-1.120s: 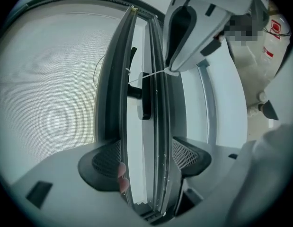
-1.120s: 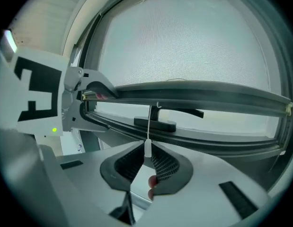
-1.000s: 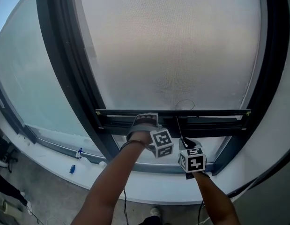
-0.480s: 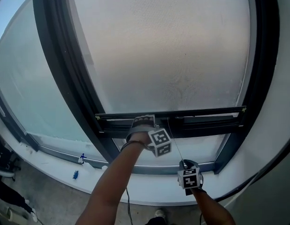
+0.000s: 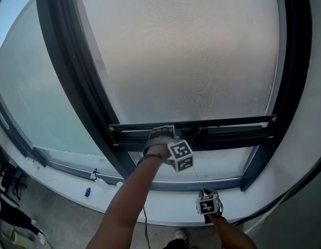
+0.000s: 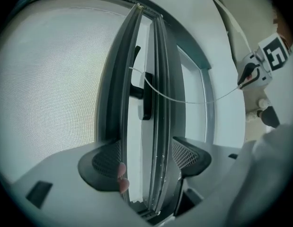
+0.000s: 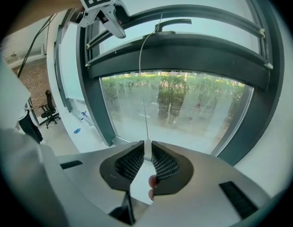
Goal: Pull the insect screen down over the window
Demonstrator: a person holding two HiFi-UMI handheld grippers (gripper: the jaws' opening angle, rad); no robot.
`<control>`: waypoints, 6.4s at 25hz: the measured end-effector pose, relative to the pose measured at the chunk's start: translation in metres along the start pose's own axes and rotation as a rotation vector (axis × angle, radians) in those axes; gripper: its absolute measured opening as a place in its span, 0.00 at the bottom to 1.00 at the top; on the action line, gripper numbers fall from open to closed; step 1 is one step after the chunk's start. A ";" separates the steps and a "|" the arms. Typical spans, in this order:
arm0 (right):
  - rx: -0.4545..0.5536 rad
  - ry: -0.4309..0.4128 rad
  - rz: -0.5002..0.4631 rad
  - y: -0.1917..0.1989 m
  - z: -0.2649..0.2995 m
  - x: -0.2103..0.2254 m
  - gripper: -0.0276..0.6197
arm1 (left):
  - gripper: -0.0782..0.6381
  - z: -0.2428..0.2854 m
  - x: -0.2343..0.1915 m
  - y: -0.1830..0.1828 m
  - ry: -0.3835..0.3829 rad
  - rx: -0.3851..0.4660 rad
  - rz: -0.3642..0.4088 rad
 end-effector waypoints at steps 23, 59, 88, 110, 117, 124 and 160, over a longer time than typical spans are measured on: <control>0.022 -0.035 -0.415 0.006 0.017 -0.007 0.21 | 0.58 0.001 0.000 -0.001 -0.001 0.000 -0.006; -0.015 0.256 -1.416 -0.273 -0.028 0.103 0.33 | 0.58 -0.001 -0.001 0.002 0.022 0.048 -0.032; -0.218 0.089 -1.328 -0.209 -0.007 0.093 0.37 | 0.57 0.019 0.068 0.010 0.183 0.121 -0.013; -0.196 0.131 -1.351 -0.212 0.003 0.097 0.37 | 0.55 0.032 0.067 0.009 0.078 0.101 0.000; -0.200 0.092 -1.352 -0.216 0.000 0.098 0.37 | 0.55 0.029 0.063 0.008 0.140 0.080 -0.020; -0.174 0.086 -1.326 -0.217 -0.002 0.098 0.37 | 0.55 0.028 0.062 0.008 0.126 0.091 -0.018; 0.610 0.187 -0.253 -0.210 -0.264 -0.032 0.22 | 0.28 -0.246 0.080 0.047 -0.218 0.721 -1.231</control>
Point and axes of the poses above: the fingertips, and each gripper's own axes: z forward along the fingers, x to its right, y out of its underside, the point moved 4 cm from there along -z, backward along the fingers, and after that the axes turned 8 degrees about x, right-handed, at the moved point
